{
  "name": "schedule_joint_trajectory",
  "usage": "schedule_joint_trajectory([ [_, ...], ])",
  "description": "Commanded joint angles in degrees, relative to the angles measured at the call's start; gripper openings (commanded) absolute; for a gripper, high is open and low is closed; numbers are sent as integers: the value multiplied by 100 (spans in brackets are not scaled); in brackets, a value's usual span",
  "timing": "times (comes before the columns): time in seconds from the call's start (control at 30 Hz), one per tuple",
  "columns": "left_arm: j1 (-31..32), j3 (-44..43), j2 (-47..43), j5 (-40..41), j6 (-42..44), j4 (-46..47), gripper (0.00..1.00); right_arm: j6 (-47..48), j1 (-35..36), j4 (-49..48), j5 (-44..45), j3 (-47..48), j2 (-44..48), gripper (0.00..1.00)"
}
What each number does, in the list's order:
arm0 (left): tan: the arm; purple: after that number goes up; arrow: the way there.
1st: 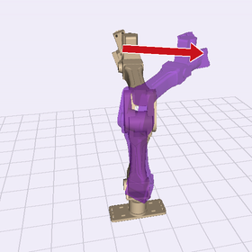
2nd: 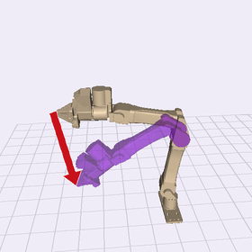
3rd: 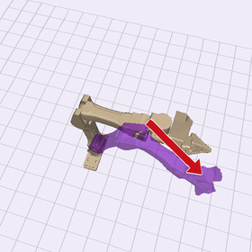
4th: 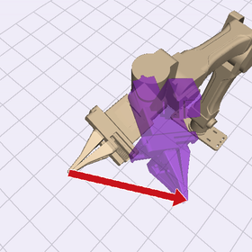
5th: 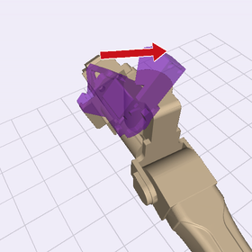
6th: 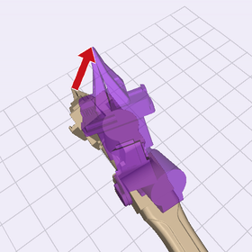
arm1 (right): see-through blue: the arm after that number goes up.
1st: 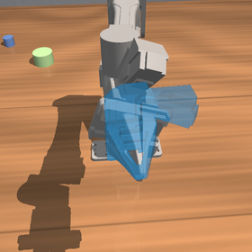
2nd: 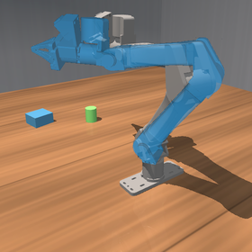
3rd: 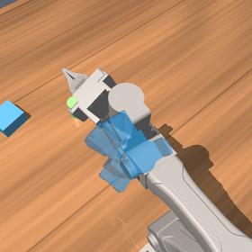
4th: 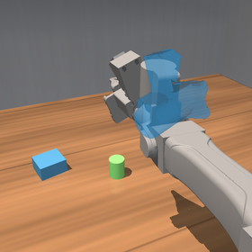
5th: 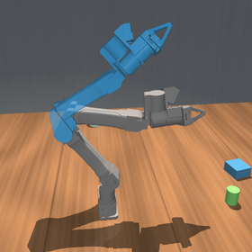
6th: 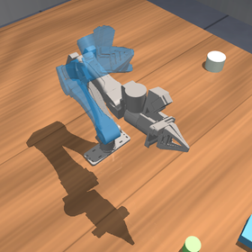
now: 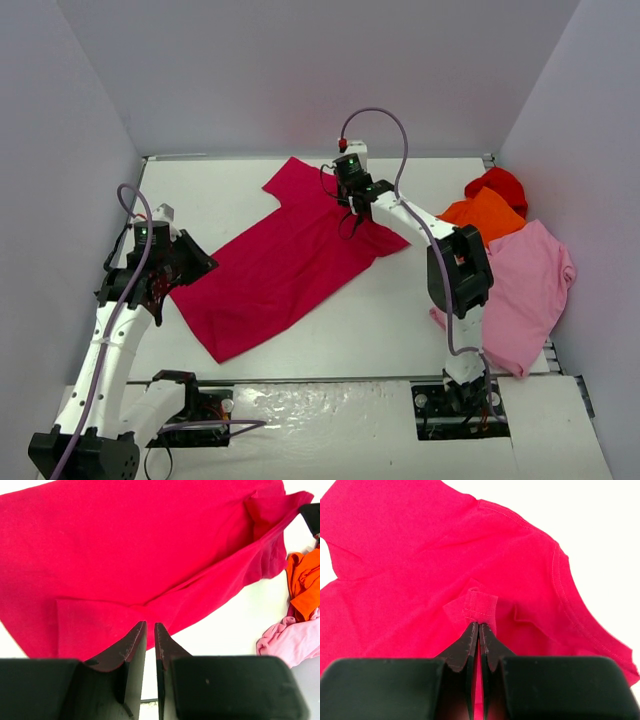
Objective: Fold and stack the t-shirts
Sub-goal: Fold the flattened tshirt in 1/3 of the way
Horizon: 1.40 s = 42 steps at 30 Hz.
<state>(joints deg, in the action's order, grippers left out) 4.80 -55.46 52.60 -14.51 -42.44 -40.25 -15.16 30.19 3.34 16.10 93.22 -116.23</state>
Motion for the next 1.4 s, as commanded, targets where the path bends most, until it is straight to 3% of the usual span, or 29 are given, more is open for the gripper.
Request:
schedule_joint_trajectory([
  [0.0, -23, -180, -92, 54, 20, 162, 10, -66, -75, -53, -321, 538, -320, 0],
  [0.1, -23, -167, -118, 63, 16, 166, 10, -92, -75, -53, -630, 904, -640, 0],
  [0.27, -14, -149, -172, 89, 7, 121, 10, -146, -75, 0, -925, 1451, -1099, 9],
  [0.43, -20, -140, -213, 106, 22, 66, 10, -113, -72, 0, -860, 1783, -1371, 2],
  [0.6, -21, -98, -197, 71, 14, 120, 10, -33, -75, 0, -732, 1972, -1427, 3],
  [0.73, -23, -64, -197, 23, 47, 220, 10, -121, -59, 9, -970, 1569, -1111, 22],
  [0.8, -21, -52, -161, -46, 106, 255, 9, -119, -81, 67, -672, 1269, -914, 26],
  [0.83, -16, -73, -127, -112, 148, 276, 8, -119, -131, 119, -166, 1106, -758, 26],
  [0.9, -23, -113, 32, -236, 229, 263, 3, -144, -286, 132, 127, 610, -628, 16],
  [0.97, -23, -123, 354, -654, 216, 342, 0, -476, -687, 94, -261, 167, -492, 4],
  [1.03, -29, -52, 714, -1245, 96, 604, 0, -629, -1050, -71, -775, -306, -353, 0],
  [1.27, 4, 547, 1755, -1944, -502, 1847, 0, -305, -1240, -120, -421, -589, 22, 20],
  [1.37, 126, 652, 2325, -2033, -672, 2289, 0, -200, -1386, -111, -475, -528, -40, 22],
])
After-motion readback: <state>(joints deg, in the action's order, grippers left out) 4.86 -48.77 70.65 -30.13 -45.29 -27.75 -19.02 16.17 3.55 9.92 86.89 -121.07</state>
